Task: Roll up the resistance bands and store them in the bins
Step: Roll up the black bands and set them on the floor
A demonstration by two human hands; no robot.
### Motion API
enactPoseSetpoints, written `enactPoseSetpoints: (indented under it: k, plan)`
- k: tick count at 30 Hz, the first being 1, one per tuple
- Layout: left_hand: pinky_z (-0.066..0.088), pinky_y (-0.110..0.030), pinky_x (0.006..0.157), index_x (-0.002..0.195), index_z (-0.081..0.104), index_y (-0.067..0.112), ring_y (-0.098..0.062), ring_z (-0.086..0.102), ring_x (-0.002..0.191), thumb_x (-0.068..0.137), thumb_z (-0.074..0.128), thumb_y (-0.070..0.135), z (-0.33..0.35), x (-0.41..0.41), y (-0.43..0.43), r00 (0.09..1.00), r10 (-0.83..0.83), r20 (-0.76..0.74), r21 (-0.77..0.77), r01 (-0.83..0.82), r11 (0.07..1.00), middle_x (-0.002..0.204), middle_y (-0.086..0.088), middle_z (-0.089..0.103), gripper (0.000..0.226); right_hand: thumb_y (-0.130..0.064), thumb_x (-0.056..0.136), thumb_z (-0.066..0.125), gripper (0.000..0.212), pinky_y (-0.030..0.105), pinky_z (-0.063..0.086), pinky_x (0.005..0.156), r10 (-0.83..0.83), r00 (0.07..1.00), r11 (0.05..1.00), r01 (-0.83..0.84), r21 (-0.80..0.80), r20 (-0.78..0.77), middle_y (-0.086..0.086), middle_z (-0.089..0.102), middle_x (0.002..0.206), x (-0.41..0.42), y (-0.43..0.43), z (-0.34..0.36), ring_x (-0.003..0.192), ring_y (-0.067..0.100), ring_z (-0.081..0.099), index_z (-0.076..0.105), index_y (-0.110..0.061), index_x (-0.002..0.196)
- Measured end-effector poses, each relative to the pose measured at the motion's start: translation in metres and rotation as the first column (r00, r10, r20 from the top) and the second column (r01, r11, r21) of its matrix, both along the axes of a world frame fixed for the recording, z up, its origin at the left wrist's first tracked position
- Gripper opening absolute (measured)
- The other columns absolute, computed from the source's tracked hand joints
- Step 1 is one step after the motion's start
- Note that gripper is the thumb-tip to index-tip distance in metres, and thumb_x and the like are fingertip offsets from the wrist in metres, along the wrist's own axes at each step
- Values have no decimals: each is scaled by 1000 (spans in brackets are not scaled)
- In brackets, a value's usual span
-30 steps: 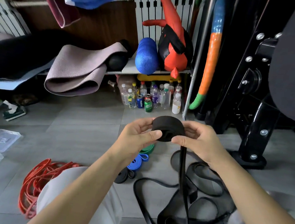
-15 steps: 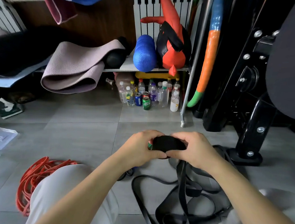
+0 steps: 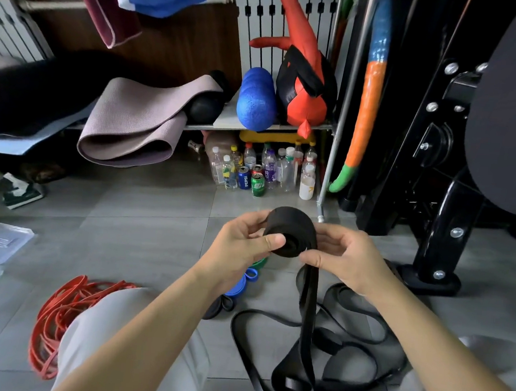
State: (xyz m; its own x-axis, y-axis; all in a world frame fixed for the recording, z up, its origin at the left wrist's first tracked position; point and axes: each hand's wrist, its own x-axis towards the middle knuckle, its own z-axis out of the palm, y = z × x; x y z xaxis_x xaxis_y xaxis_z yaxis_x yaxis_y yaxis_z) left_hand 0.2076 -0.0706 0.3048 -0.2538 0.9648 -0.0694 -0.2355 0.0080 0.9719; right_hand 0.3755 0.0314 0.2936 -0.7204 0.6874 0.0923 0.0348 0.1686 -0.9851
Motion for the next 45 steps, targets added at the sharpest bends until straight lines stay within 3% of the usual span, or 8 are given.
enactPoseSetpoints:
  k: [5, 8, 12, 22, 28, 31, 35, 45]
  plan:
    - [54, -36, 88, 109, 58, 16, -23, 65, 100, 76, 70, 1, -1, 2, 2, 982, -47, -185, -103, 28, 994, 107, -6, 67, 38, -5, 72, 77, 34, 26, 55, 82, -16, 998, 998, 12, 61, 62, -5, 74, 92, 2, 0, 0, 89, 12, 69, 67, -27, 95]
    - [46, -27, 95, 128, 48, 26, -10, 54, 111, 76, 76, 17, -5, -1, 2, 666, -119, -736, -165, -5, 986, 122, 6, 56, 59, -17, 74, 78, 26, 34, 55, 80, -19, 954, 970, -55, 237, 298, -4, 73, 87, 4, 3, 0, 82, 12, 68, 69, -26, 96]
    - [45, -25, 93, 130, 51, 27, -5, 50, 104, 78, 73, 24, -11, 1, -1, 476, -198, -857, -194, 60, 979, 120, 9, 56, 57, -27, 74, 77, 28, 38, 53, 79, 1, 881, 925, -180, 335, 473, -3, 71, 86, -2, -3, -4, 82, 12, 66, 68, -23, 101]
    - [54, -30, 87, 106, 62, 21, -14, 65, 96, 74, 69, -5, 0, -5, -1, 963, 73, -258, 29, -68, 997, 97, 3, 71, 42, -29, 64, 82, 36, 14, 45, 86, -58, 982, 979, 21, 201, 181, -22, 69, 92, 1, 4, 4, 93, -5, 63, 61, -45, 89]
    - [56, -34, 83, 115, 57, 9, -21, 67, 95, 70, 64, 7, -10, 6, 3, 982, 44, 183, 20, -49, 999, 102, -7, 71, 45, -5, 65, 77, 44, 9, 49, 73, -26, 994, 999, 23, -30, -103, -22, 71, 89, -5, -1, -1, 89, -2, 67, 63, -31, 97]
    - [49, -49, 96, 115, 55, 11, -26, 62, 103, 78, 67, -1, -13, 3, 4, 994, 4, -109, -71, -12, 997, 108, -8, 66, 41, -3, 70, 78, 44, 14, 51, 76, -39, 999, 998, 39, 48, -14, -16, 73, 92, 0, 1, 0, 90, 3, 68, 64, -33, 98]
    - [44, -34, 99, 131, 46, 25, -12, 48, 118, 75, 77, 23, -25, 0, 1, 564, -83, -822, -119, -27, 993, 120, 10, 49, 64, -17, 70, 80, 36, 23, 53, 76, -68, 952, 955, -25, 296, 297, -9, 72, 90, 1, 1, -3, 85, 7, 67, 69, -27, 103]
    - [48, -23, 92, 92, 56, 43, -4, 62, 99, 71, 79, 13, -26, -1, 1, 737, -23, -676, -107, -66, 992, 97, 19, 65, 43, -21, 65, 84, 61, 23, 47, 93, -7, 954, 975, -60, 215, 299, -6, 68, 109, -2, 0, -10, 101, 5, 63, 56, -26, 118]
